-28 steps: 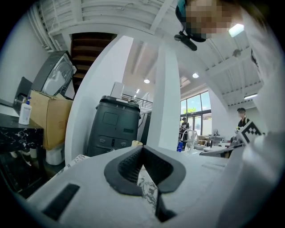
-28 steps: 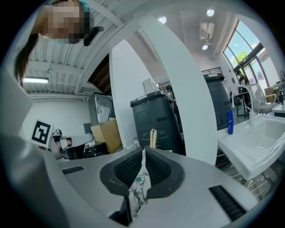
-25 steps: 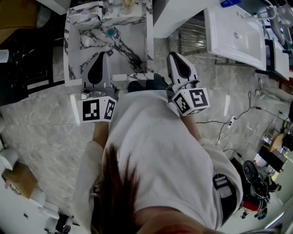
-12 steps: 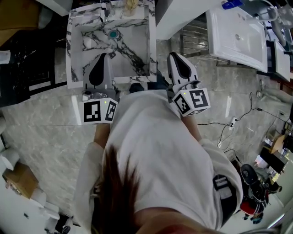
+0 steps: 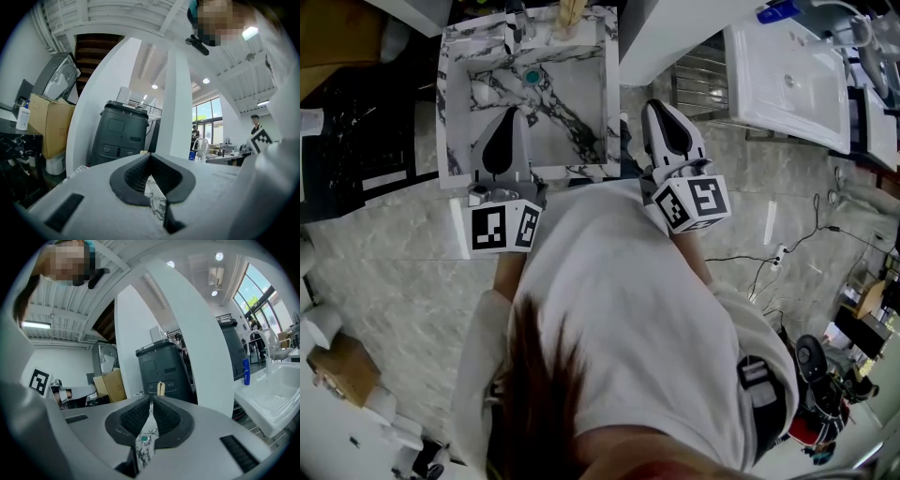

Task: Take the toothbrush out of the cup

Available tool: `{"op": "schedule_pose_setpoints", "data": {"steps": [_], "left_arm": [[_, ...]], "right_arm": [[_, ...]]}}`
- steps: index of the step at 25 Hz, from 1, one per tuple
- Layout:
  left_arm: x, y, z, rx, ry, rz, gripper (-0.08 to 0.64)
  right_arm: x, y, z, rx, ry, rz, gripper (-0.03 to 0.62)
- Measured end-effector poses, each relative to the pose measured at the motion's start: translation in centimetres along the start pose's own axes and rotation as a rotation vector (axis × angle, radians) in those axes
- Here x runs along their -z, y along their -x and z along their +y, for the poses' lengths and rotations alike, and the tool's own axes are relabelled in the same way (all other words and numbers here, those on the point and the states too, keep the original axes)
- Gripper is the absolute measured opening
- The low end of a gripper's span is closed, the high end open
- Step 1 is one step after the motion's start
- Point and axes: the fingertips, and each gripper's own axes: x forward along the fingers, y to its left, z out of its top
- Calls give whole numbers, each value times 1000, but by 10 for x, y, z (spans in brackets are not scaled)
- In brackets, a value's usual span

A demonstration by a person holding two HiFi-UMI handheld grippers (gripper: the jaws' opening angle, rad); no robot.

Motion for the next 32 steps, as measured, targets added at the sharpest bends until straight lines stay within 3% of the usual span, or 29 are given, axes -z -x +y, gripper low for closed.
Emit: {"op": "schedule_pose_setpoints", "data": {"steps": [14, 32], "left_arm": [[-1, -33, 3, -9, -11, 4, 11], [4, -49, 9, 23, -5, 19, 11]], "right_arm": [[-12, -23, -33, 22, -1, -12, 29], [-25, -30, -40, 56, 24, -64, 29]]}}
